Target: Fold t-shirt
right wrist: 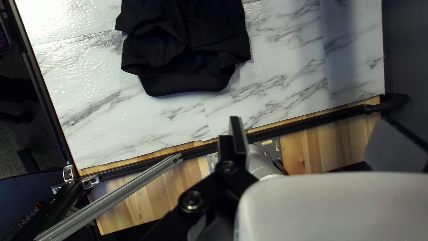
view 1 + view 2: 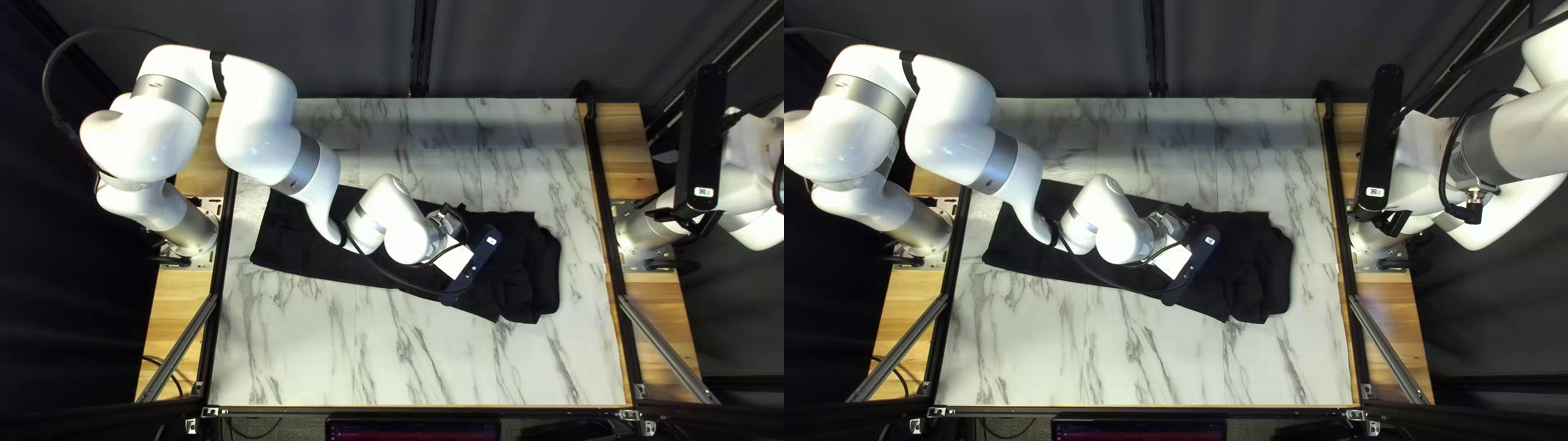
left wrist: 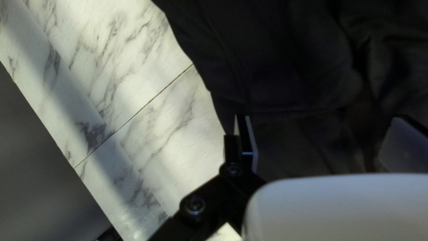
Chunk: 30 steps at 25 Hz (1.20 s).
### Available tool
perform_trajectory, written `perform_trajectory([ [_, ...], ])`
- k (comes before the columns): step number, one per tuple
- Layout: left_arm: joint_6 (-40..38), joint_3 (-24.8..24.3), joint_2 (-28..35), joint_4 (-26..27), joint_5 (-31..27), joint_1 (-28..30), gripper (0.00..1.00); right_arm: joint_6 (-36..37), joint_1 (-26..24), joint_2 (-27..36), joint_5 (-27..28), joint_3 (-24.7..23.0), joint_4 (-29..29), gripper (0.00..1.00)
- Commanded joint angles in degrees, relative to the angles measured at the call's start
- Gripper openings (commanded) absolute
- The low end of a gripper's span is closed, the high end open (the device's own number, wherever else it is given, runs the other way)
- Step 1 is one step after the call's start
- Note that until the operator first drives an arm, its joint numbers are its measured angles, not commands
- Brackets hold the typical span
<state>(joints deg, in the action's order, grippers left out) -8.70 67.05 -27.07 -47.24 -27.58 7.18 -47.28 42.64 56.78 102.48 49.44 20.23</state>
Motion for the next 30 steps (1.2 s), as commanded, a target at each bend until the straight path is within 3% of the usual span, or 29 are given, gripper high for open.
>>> perform_trajectory([
  [1, -0.02, -0.25, -0.01, 0.04, 0.25, -0.06, 1.0, 0.0, 0.0, 0.0, 0.0, 0.0, 0.0, 1.0],
  [9, 2.49, 3.36, -2.91, 1.85, 0.37, -0.19, 1.0, 0.0, 0.0, 0.0, 0.0, 0.0, 0.0, 1.0],
  [11, 3.03, 3.44, -2.67, 2.05, 0.15, -0.3, 0.85, 0.0, 0.0, 0.0, 0.0, 0.0, 0.0, 1.0],
  [14, 3.25, 3.5, -2.46, 1.84, -0.12, -0.42, 0.42, 0.0, 0.0, 0.0, 0.0, 0.0, 0.0, 1.0],
  [15, 3.2, 3.51, -2.48, 1.72, -0.12, -0.47, 0.08, 0.0, 0.0, 0.0, 0.0, 0.0, 0.0, 1.0],
  [19, 2.55, 3.09, -2.45, 0.99, 0.12, -0.66, 0.0, 0.0, 0.0, 0.0, 0.0, 0.0, 0.0, 1.0],
  [30, 2.0, 1.38, -1.72, 0.26, 0.95, -1.31, 0.0, 0.0, 0.0, 0.0, 0.0, 0.0, 0.0, 1.0],
])
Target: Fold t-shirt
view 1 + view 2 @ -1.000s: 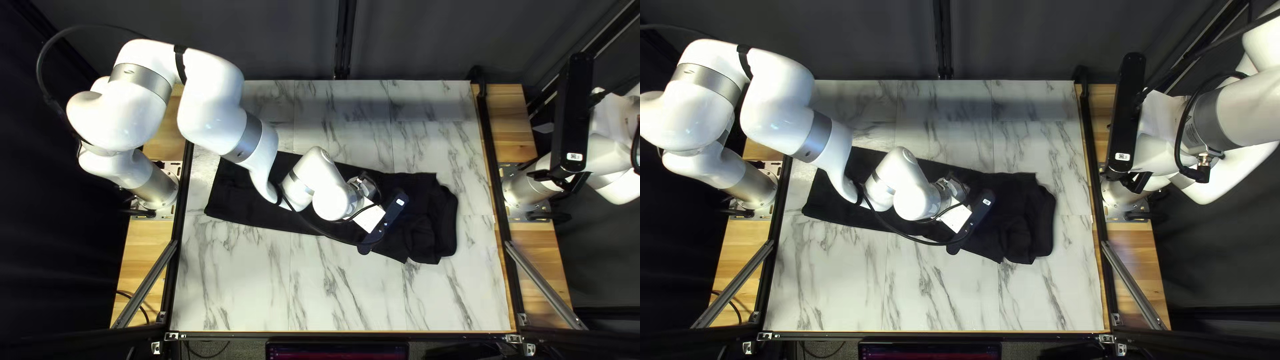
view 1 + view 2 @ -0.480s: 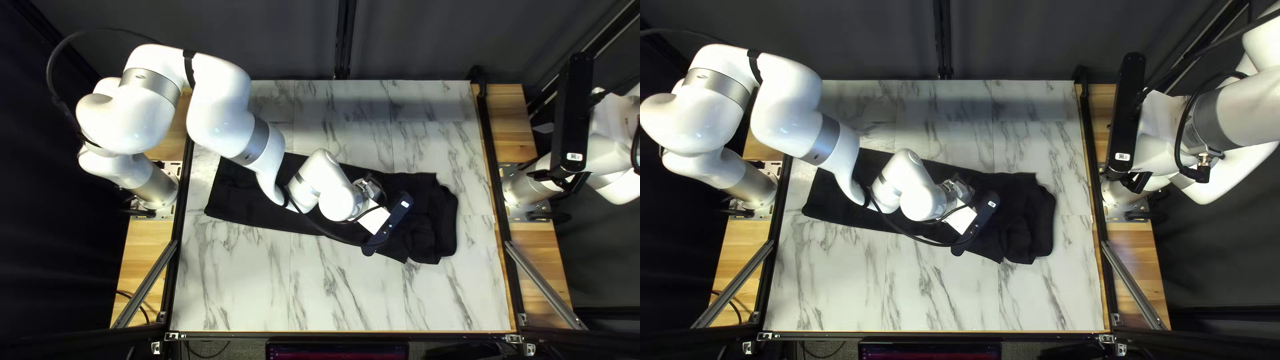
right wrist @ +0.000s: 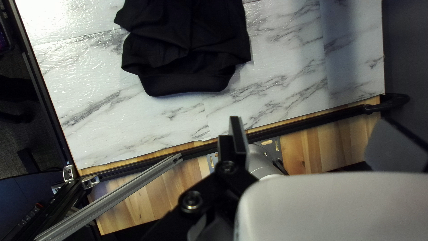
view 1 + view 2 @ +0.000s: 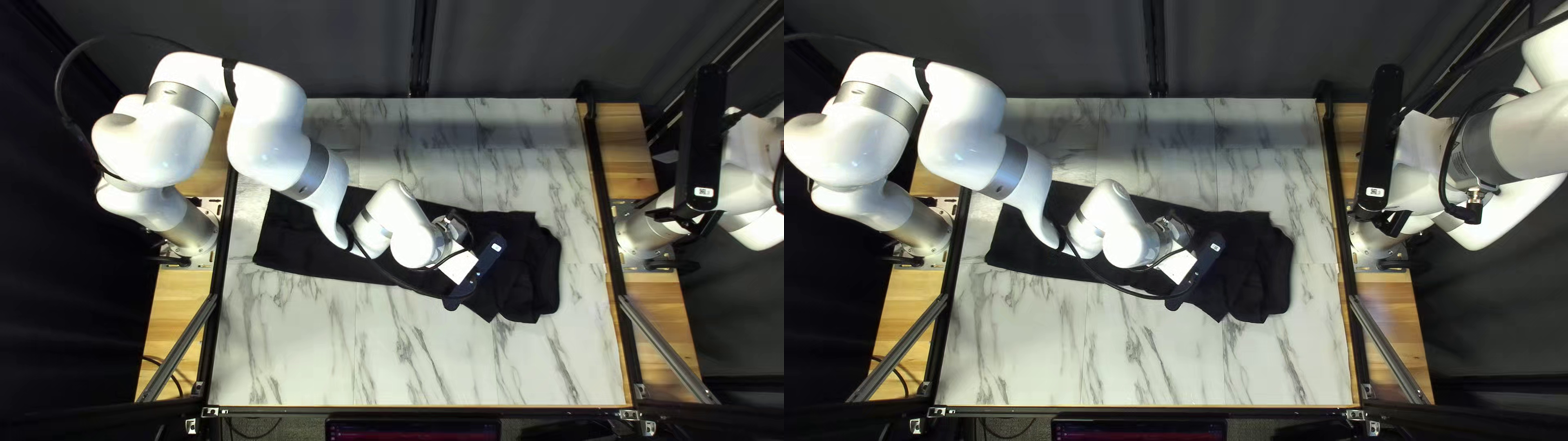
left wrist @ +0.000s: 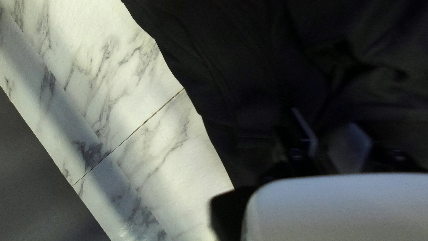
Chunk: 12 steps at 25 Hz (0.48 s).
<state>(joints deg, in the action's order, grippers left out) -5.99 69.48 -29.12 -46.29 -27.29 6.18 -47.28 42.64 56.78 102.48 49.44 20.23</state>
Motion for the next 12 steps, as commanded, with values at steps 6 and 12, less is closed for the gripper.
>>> perform_trajectory([
  [6, -3.26, -4.56, 1.91, -2.63, 2.19, -0.97, 0.0, 0.0, 0.0, 0.0, 0.0, 0.0, 0.0, 1.0],
  [12, -4.71, -6.69, 3.88, -3.33, 2.43, -0.88, 1.0, 0.0, 0.0, 0.0, 0.0, 0.0, 0.0, 1.0],
])
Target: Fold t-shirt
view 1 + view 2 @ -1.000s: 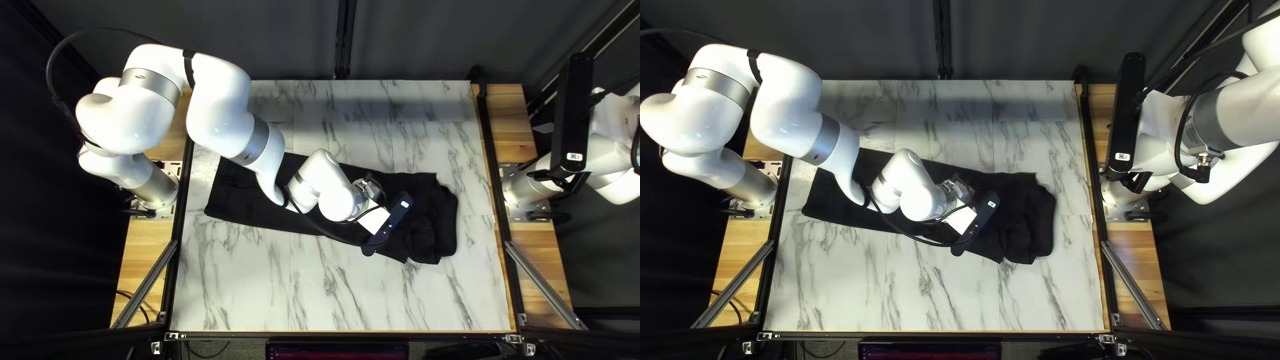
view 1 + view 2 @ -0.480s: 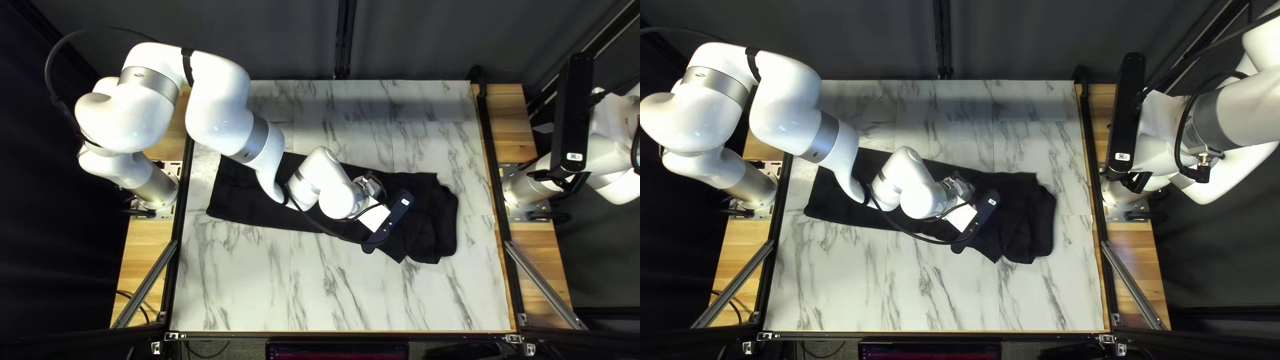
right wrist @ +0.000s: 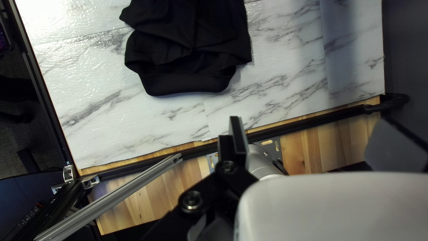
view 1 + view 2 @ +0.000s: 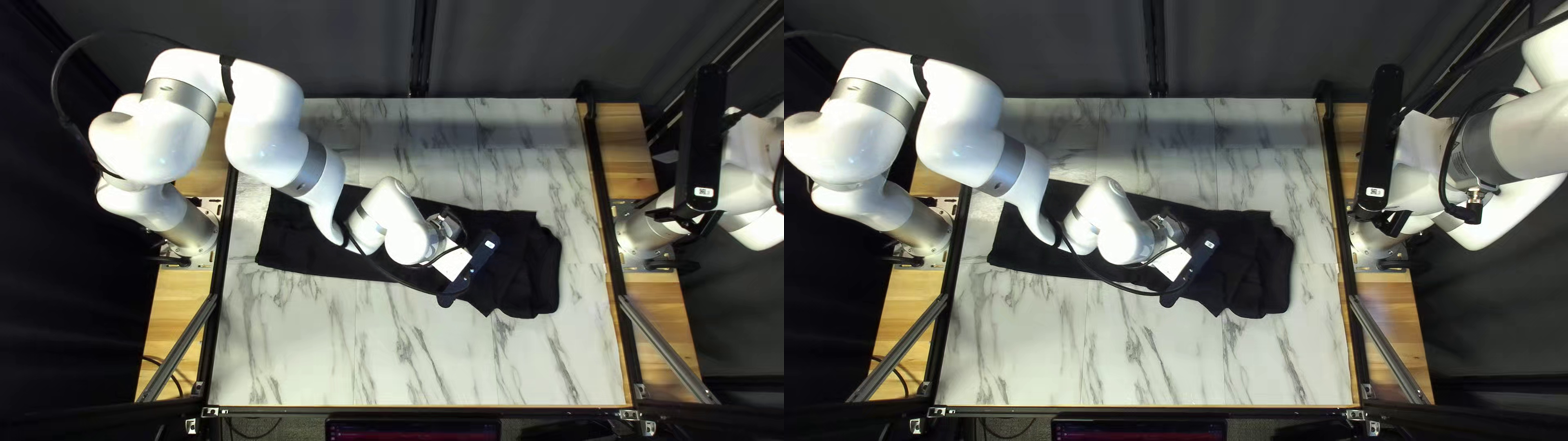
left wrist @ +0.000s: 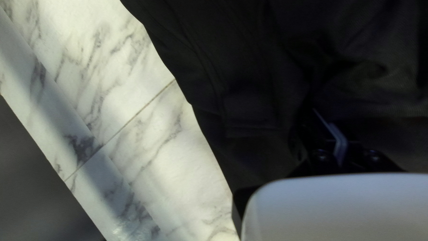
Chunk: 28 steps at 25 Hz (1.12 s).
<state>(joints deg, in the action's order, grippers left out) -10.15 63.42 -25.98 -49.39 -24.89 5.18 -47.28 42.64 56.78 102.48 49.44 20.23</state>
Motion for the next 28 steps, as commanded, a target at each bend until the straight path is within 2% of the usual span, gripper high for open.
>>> perform_trajectory([
  [1, -0.59, -0.59, 0.86, -0.21, -0.03, 0.18, 1.0, 0.0, 0.0, 0.0, 0.0, 0.0, 0.0, 1.0],
  [12, -0.59, 0.62, -0.08, -0.22, 0.49, 0.44, 1.0, 0.0, 0.0, 0.0, 0.0, 0.0, 0.0, 1.0],
  [20, 2.25, 3.22, -0.83, 2.36, -1.07, 1.77, 0.99, 0.0, 0.0, 0.0, 0.0, 0.0, 0.0, 1.0],
  [28, 2.06, -1.81, 6.29, 1.56, -3.79, 2.58, 1.0, 0.0, 0.0, 0.0, 0.0, 0.0, 0.0, 1.0],
])
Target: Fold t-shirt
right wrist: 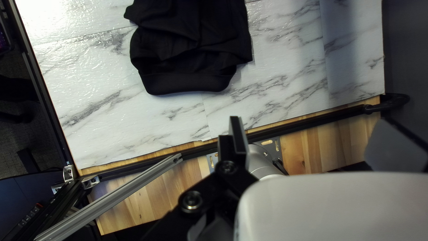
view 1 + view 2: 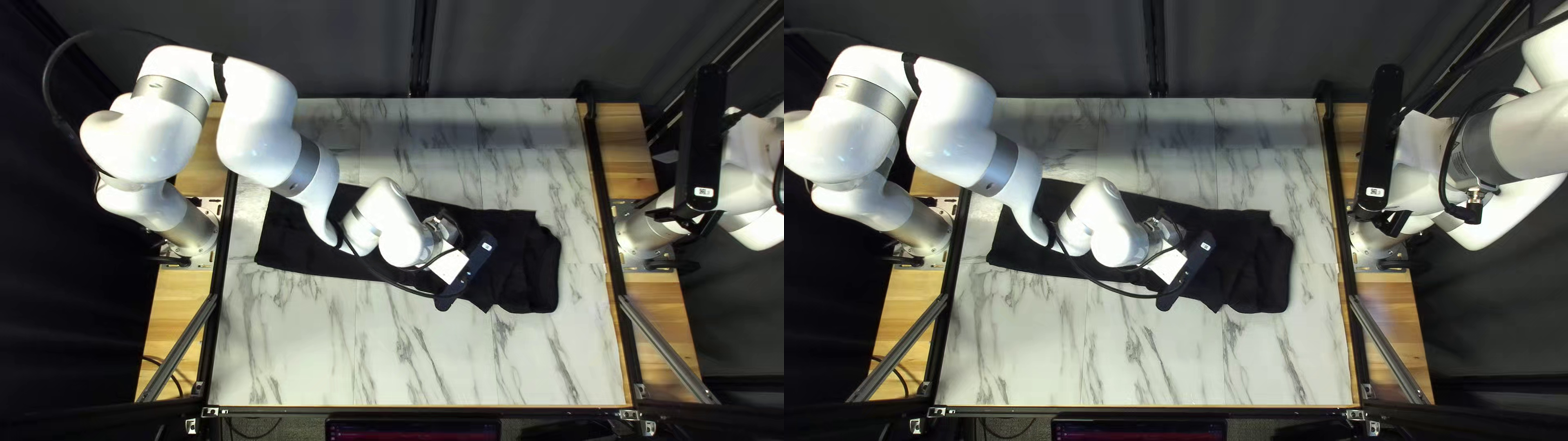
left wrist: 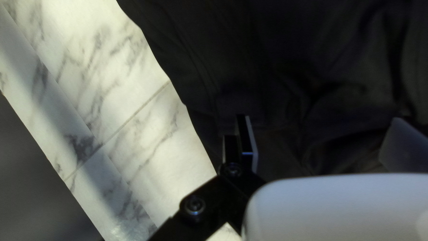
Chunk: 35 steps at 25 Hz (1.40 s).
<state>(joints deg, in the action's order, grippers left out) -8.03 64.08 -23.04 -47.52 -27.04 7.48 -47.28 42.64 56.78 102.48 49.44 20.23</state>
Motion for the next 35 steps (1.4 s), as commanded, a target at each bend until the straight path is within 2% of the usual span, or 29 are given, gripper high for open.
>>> perform_trajectory([
  [1, 0.05, -3.49, 4.51, -0.21, -2.04, 0.09, 1.0, 0.0, 0.0, 0.0, 0.0, 0.0, 0.0, 1.0],
  [7, 1.47, -12.29, 13.83, 3.2, -4.85, -1.49, 1.0, 0.0, 0.0, 0.0, 0.0, 0.0, 0.0, 1.0],
  [10, 4.21, -19.03, 20.73, 9.3, -6.96, -1.85, 1.0, 0.0, 0.0, 0.0, 0.0, 0.0, 0.0, 1.0],
  [12, 5.74, -21.75, 23.57, 12.97, -8.25, -1.56, 1.0, 0.0, 0.0, 0.0, 0.0, 0.0, 0.0, 1.0],
  [16, 7.21, -29.57, 31.83, 21.64, -13.14, 1.61, 1.0, 0.0, 0.0, 0.0, 0.0, 0.0, 0.0, 1.0],
  [23, 3.28, -38.23, 43.81, 30.51, -23.6, 8.82, 1.0, 0.0, 0.0, 0.0, 0.0, 0.0, 0.0, 1.0],
  [29, -0.08, -41.75, 51.33, 36.0, -31.61, 13.41, 1.0, 0.0, 0.0, 0.0, 0.0, 0.0, 0.0, 1.0],
  [35, -1.38, -41.12, 51.5, 38.0, -32.88, 14.56, 1.0, 0.0, 0.0, 0.0, 0.0, 0.0, 0.0, 1.0],
])
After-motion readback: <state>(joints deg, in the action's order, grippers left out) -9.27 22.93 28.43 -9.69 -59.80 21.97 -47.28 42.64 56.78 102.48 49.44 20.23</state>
